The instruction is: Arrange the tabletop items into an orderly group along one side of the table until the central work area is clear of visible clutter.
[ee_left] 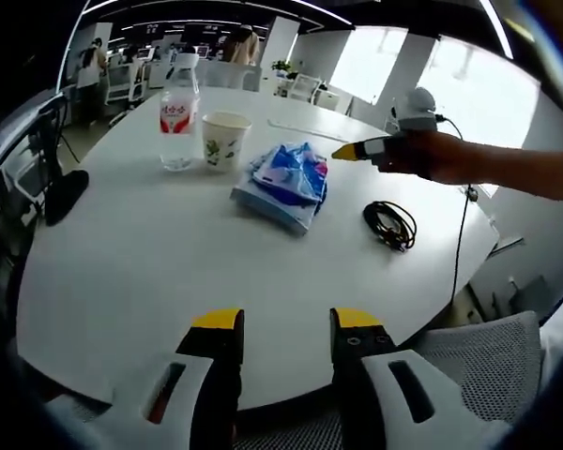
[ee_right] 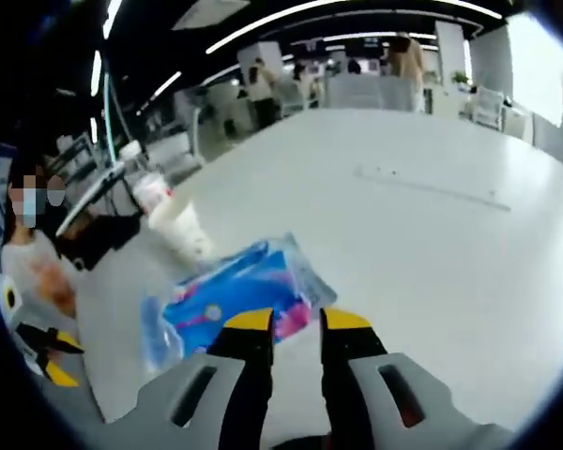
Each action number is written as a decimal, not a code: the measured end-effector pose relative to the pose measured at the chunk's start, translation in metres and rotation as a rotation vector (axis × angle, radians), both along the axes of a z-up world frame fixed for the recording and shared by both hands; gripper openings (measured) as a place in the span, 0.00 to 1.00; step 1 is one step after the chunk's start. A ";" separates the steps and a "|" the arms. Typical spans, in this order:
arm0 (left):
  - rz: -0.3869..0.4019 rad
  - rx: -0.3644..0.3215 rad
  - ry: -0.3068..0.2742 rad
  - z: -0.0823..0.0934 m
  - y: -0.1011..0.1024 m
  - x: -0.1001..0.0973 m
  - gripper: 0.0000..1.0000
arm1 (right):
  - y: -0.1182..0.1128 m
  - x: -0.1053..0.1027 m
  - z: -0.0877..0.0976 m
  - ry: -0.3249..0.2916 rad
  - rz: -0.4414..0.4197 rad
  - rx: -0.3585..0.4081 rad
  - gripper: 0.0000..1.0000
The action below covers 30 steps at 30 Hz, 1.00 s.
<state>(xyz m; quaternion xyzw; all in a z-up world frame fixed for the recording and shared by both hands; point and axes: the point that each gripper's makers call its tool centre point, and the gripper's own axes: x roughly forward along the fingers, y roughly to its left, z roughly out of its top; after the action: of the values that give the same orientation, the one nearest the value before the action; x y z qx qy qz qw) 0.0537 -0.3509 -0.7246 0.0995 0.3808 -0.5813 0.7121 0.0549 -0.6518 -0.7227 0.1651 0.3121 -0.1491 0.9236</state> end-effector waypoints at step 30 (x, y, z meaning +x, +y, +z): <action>-0.001 -0.004 0.012 -0.001 0.000 -0.001 0.35 | 0.023 0.003 -0.006 0.031 0.063 0.011 0.00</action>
<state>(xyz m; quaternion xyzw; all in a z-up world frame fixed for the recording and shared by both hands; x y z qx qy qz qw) 0.0532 -0.3506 -0.7252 0.0949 0.3841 -0.5828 0.7098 0.0583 -0.6289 -0.7284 0.1582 0.3321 -0.1208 0.9220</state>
